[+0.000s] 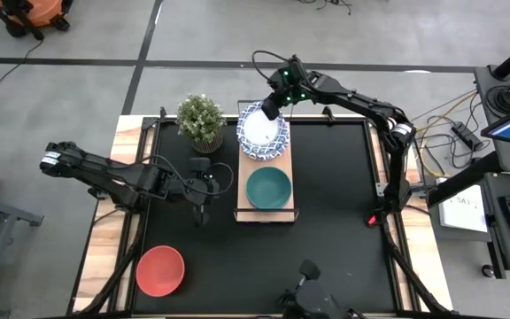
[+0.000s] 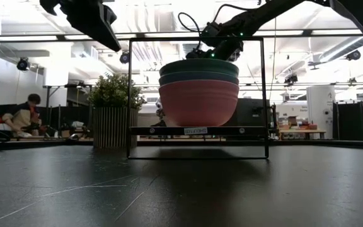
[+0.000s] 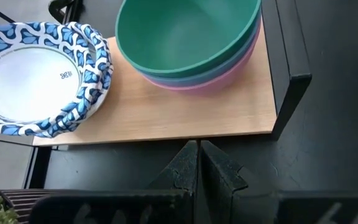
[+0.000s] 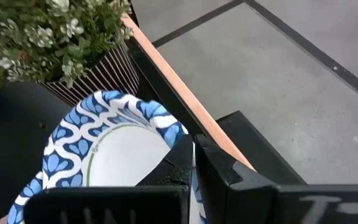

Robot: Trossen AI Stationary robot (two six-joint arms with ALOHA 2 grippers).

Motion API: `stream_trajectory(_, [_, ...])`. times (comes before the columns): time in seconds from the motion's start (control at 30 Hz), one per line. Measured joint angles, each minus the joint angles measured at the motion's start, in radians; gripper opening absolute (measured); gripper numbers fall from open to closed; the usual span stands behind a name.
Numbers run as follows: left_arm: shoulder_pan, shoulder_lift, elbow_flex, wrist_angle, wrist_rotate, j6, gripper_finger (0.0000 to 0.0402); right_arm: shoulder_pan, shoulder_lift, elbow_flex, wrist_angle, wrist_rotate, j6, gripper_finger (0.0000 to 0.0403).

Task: Place and stack bowls onto a shelf
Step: Stack the white paper bowl on top of the white paper bowl on the shelf

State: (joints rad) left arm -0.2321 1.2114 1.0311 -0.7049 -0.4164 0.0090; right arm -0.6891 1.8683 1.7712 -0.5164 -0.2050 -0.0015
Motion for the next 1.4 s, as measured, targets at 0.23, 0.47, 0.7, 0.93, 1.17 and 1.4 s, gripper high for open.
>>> stream_trajectory(0.23, [0.000,0.000,-0.027,0.019,0.000,-0.002,0.0000,0.009,0.013,-0.001,-0.053,-0.001,-0.001,0.0008])
stream_trajectory(0.47, [0.000,0.000,-0.032,0.023,0.000,-0.003,0.0000,0.008,-0.011,-0.001,-0.042,0.000,-0.002,0.0008])
stream_trajectory(0.7, [0.000,0.000,-0.033,0.024,0.000,-0.003,0.0000,0.031,-0.007,-0.001,0.015,-0.002,-0.044,0.0008])
stream_trajectory(0.93, [0.000,0.000,-0.033,0.027,0.000,0.002,0.0000,0.072,0.009,-0.001,0.150,-0.003,-0.072,0.0008])
stream_trajectory(1.17, [0.000,0.000,-0.033,0.027,0.000,0.004,0.0000,0.080,0.067,-0.001,0.155,0.004,-0.069,0.0008])
stream_trajectory(1.4, [0.000,0.000,-0.033,0.027,0.000,0.004,0.0000,0.080,0.110,0.000,0.132,0.028,-0.068,0.0008])
